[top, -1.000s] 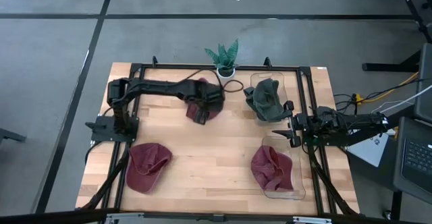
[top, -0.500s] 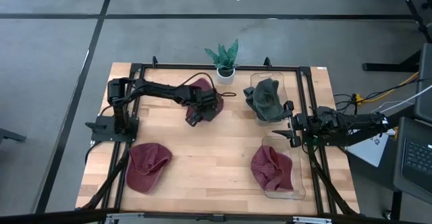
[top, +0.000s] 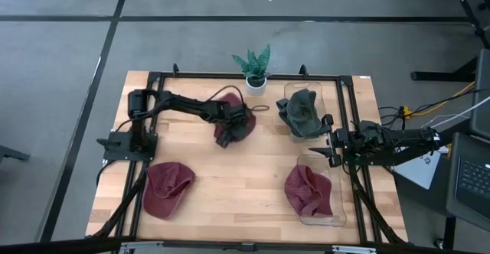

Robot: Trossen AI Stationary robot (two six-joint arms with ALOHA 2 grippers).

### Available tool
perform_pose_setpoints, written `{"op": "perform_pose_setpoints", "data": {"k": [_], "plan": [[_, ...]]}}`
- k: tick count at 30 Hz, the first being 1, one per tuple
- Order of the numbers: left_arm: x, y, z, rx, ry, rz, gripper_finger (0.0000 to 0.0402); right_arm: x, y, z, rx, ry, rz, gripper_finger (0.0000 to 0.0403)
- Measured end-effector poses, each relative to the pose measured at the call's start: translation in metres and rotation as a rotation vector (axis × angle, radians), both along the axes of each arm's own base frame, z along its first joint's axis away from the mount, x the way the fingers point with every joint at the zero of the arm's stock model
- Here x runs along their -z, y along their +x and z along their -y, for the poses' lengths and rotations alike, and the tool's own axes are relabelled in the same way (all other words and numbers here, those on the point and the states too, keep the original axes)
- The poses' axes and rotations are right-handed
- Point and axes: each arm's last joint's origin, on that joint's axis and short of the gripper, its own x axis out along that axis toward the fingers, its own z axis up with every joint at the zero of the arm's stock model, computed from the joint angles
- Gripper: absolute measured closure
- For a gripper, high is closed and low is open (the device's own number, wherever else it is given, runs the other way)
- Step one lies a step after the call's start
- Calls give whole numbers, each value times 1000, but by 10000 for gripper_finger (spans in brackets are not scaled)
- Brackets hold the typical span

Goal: Pick & Place hat
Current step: Put the top red cap into the bottom transparent bin

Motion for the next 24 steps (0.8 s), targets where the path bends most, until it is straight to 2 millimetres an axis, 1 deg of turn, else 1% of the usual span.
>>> {"op": "perform_pose_setpoints", "data": {"k": [7, 11, 15, 20, 22, 24], "plan": [[1, 2, 37, -192, -354, -39, 178, 0, 0, 0, 0, 0, 0, 174], [0, 3, 63, -318, -530, -106, 178, 0, 0, 0, 0, 0, 0, 174], [0, 3, 94, -383, -578, -152, 178, 0, 0, 0, 0, 0, 0, 174], [0, -4, 147, -307, -590, -215, 178, 0, 0, 0, 0, 0, 0, 174], [0, -9, 166, -337, -599, -252, 178, 0, 0, 0, 0, 0, 0, 174], [-1, -13, 182, -412, -619, -285, 178, 0, 0, 0, 0, 0, 0, 174]]}}
